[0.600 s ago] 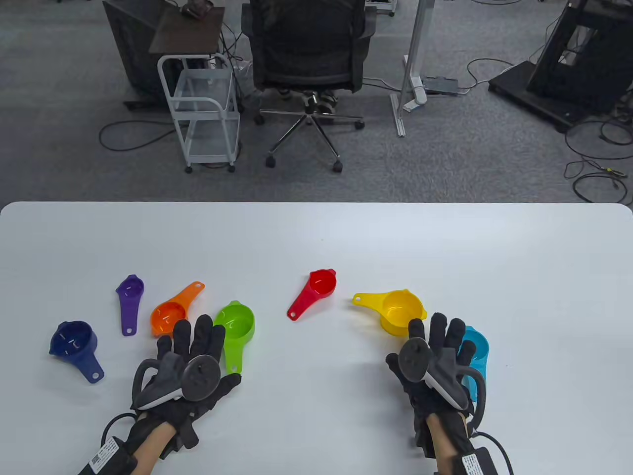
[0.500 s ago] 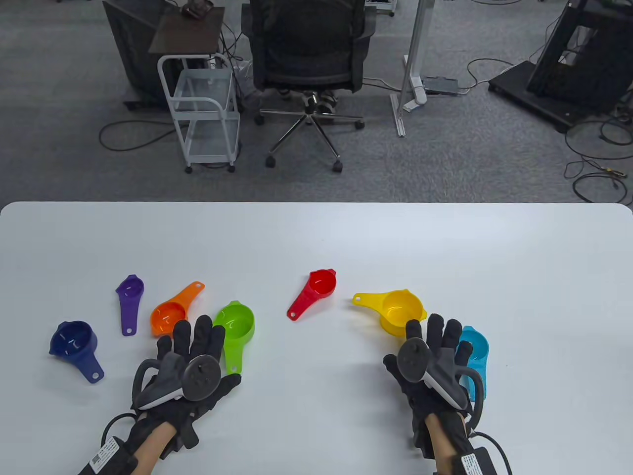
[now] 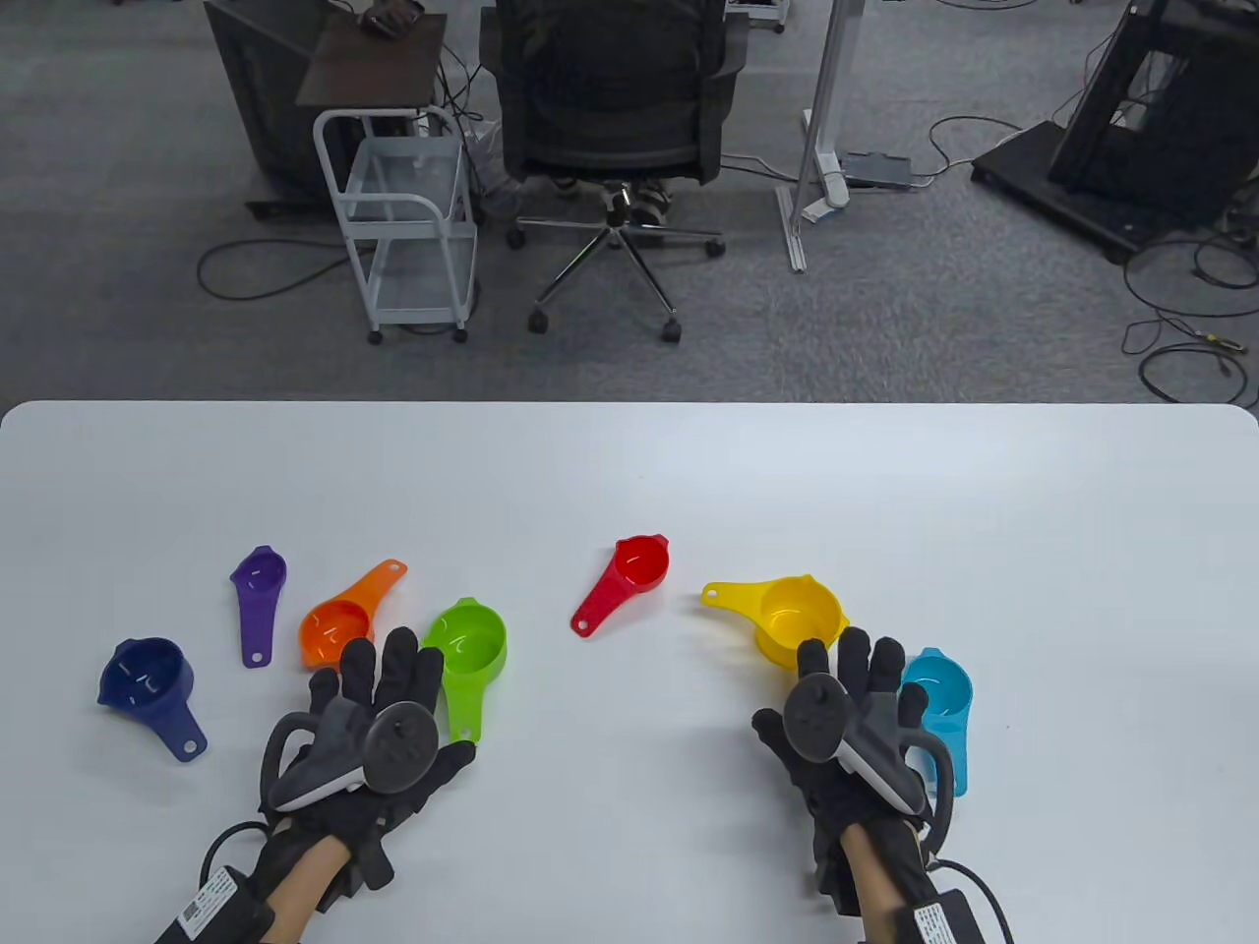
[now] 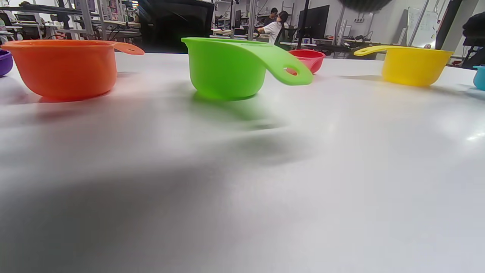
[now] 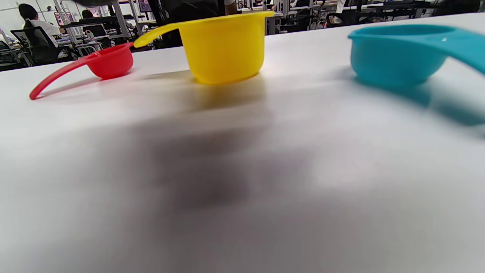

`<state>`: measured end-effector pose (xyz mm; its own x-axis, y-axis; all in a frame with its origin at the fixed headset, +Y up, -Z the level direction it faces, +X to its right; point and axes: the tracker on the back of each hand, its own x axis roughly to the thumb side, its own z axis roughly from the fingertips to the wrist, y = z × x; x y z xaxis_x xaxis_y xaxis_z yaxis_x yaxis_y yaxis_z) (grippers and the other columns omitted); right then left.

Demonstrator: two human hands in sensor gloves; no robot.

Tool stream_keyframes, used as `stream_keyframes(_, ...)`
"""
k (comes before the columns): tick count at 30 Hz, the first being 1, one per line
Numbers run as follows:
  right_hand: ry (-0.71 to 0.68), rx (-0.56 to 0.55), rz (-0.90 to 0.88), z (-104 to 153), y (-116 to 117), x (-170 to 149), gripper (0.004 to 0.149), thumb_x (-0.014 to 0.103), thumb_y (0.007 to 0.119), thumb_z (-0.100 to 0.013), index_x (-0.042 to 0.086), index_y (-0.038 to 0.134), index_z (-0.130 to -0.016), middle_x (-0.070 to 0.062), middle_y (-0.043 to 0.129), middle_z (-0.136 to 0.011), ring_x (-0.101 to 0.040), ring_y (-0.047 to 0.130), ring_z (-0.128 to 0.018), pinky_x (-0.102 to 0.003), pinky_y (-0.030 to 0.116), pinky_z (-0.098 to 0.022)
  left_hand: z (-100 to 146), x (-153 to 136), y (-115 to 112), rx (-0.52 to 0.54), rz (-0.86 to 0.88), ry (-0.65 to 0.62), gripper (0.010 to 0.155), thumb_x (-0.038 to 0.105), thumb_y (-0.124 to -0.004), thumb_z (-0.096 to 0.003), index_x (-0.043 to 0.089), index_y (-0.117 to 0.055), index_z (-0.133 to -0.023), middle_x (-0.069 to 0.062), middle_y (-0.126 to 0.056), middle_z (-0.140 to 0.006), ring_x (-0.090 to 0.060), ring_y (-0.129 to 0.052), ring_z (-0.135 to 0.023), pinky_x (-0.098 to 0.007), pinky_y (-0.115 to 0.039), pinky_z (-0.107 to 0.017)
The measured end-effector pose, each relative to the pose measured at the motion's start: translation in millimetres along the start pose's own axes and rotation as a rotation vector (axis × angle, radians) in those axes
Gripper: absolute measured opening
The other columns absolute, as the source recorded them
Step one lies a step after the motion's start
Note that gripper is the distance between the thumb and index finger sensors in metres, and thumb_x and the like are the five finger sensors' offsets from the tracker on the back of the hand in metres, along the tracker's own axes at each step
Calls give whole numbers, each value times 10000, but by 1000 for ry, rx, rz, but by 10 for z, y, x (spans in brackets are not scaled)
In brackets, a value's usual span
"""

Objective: Nest plastic measuring cups

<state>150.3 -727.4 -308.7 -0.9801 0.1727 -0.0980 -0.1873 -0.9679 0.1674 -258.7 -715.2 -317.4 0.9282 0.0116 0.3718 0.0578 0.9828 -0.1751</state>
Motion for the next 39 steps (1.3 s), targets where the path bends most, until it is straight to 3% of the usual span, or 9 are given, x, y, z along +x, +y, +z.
stream_keyframes(5, -28, -74, -65, -96, -88, 14, 859, 620, 510, -553, 145, 174, -1186, -299, 8, -1201, -572, 23, -1022, -787, 173, -708, -2, -17, 12, 7, 6, 6, 933, 643, -544, -536, 40, -195, -1157, -317, -104, -1164, -730, -169, -957, -813, -171, -568)
stream_keyframes(15, 91, 72, 42, -854, -38, 188, 947, 636, 546, -542, 162, -20, -1134, -366, -210, -1068, -605, -52, -968, -801, 175, -694, -15, -17, 0, -13, 4, 1, 929, 635, -555, -539, 39, -200, -1157, -321, -106, -1162, -727, -177, -962, -812, -176, -573)
stream_keyframes(19, 174, 166, 107, -1076, 92, 223, 950, 635, 563, -540, 183, -37, -1122, -382, -165, -1086, -630, 38, -984, -805, 242, -694, -27, -7, -9, -26, 8, 0, 930, 633, -556, -541, 35, -196, -1155, -326, -107, -1162, -725, -182, -966, -812, -176, -575)
stream_keyframes(22, 172, 32, 93, -1106, 106, 227, 852, 552, 602, -570, 230, 51, -1135, -377, 1, -1146, -609, 245, -1003, -753, 347, -711, -33, 9, -12, -33, 4, -3, 933, 630, -558, -541, 25, -196, -1151, -339, -117, -1161, -727, -197, -968, -812, -182, -577)
stream_keyframes(23, 153, 37, 91, -1106, 101, 227, 849, 537, 615, -577, 210, 74, -1144, -398, 42, -1144, -619, 295, -981, -745, 369, -702, -33, 15, -11, -31, 3, -5, 932, 629, -559, -542, 24, -196, -1151, -341, -119, -1160, -726, -200, -970, -812, -183, -577)
stream_keyframes(29, 7, -97, -35, -873, -33, 330, 857, 503, 689, -582, 157, 162, -1164, -423, 128, -1130, -625, 352, -923, -756, 405, -662, -11, 64, 20, 5, -1, -26, 931, 622, -560, -546, 14, -192, -1147, -353, -126, -1160, -719, -220, -980, -813, -192, -583)
stream_keyframes(33, -250, -69, -161, -515, -109, 679, 872, 503, 688, -586, 134, 152, -1165, -424, 121, -1131, -625, 345, -926, -759, 397, -665, 23, 123, 59, 68, 55, -74, 912, 616, -561, -551, 21, -214, -1149, -346, -175, -1172, -693, -289, -1008, -810, -240, -607)
stream_keyframes(39, -521, -43, -24, 9, 10, 1325, 888, 513, 683, -584, 146, 118, -1164, -400, 92, -1139, -603, 326, -956, -747, 389, -691, 93, 243, 124, 160, 282, -188, 870, 600, -571, -555, 23, -305, -1150, -349, -321, -1174, -589, -617, -1010, -763, -449, -656)
